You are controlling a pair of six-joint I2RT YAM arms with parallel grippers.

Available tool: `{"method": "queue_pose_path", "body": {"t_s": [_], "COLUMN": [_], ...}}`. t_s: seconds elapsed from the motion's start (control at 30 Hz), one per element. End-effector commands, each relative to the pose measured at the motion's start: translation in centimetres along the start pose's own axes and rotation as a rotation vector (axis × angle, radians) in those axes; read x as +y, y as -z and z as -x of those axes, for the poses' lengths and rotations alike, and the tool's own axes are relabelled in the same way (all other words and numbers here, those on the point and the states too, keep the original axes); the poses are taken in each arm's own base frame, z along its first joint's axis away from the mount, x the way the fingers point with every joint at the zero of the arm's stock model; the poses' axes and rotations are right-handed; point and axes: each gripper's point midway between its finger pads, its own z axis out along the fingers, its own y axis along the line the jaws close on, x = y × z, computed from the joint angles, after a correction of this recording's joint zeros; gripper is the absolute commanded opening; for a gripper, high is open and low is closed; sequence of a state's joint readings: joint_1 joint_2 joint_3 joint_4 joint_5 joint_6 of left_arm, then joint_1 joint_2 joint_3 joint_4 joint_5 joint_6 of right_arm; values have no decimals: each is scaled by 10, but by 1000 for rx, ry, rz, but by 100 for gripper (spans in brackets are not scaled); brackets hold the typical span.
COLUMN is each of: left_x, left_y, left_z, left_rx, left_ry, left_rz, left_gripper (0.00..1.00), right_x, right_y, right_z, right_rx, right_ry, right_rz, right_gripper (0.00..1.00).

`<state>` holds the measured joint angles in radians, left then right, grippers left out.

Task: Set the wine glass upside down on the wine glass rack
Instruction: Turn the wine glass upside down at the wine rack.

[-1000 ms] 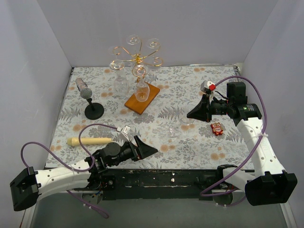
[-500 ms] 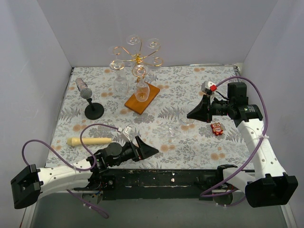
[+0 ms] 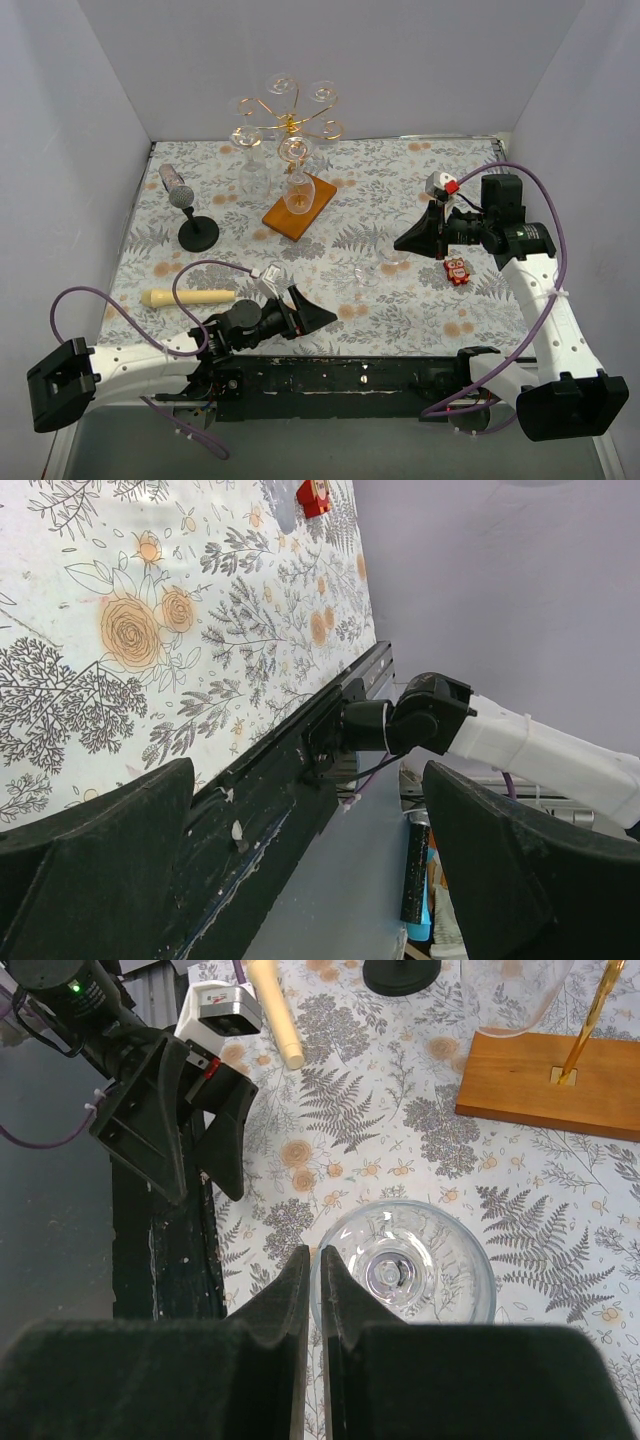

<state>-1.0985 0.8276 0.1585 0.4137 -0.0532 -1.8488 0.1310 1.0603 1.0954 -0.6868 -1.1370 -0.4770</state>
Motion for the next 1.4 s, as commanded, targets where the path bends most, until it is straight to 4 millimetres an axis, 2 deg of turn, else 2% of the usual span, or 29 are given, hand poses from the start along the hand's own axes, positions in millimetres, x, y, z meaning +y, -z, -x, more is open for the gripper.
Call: {"method": "queue_pose_path", "body": {"t_s": [0.0,0.47,0.73,0.97,1.0,1.13,1.37], "left_x": [-15,-13,-20,-28,-26,-25,-22], "left_y": [-5,-19,-28,-59,-63,-74,-82], "left_z": [9,12,25,35,34,33,36], "left_rx": [-41,-77,-147,-182,-180,-185,-206], "left_ry": [-5,15,41,68,82,147,168], "left_rz": [-36,-28,-44,-4,5,-5,7], "left_gripper": [98,98,98,98,97,81,71], "right_x": [17,19,26,28,28,31,34], "right_y": [5,6,5,4,4,5,4], "right_z": [25,30,33,33,34,34,33], "right_rx": [-59,-70,-89,-100,-102,-106,-113], "right_ry": [91,95,75,59,60,62,53], "right_rz": [45,55,96,121,122,130,148], "right_gripper": [1,1,1,1,1,1,1]}}
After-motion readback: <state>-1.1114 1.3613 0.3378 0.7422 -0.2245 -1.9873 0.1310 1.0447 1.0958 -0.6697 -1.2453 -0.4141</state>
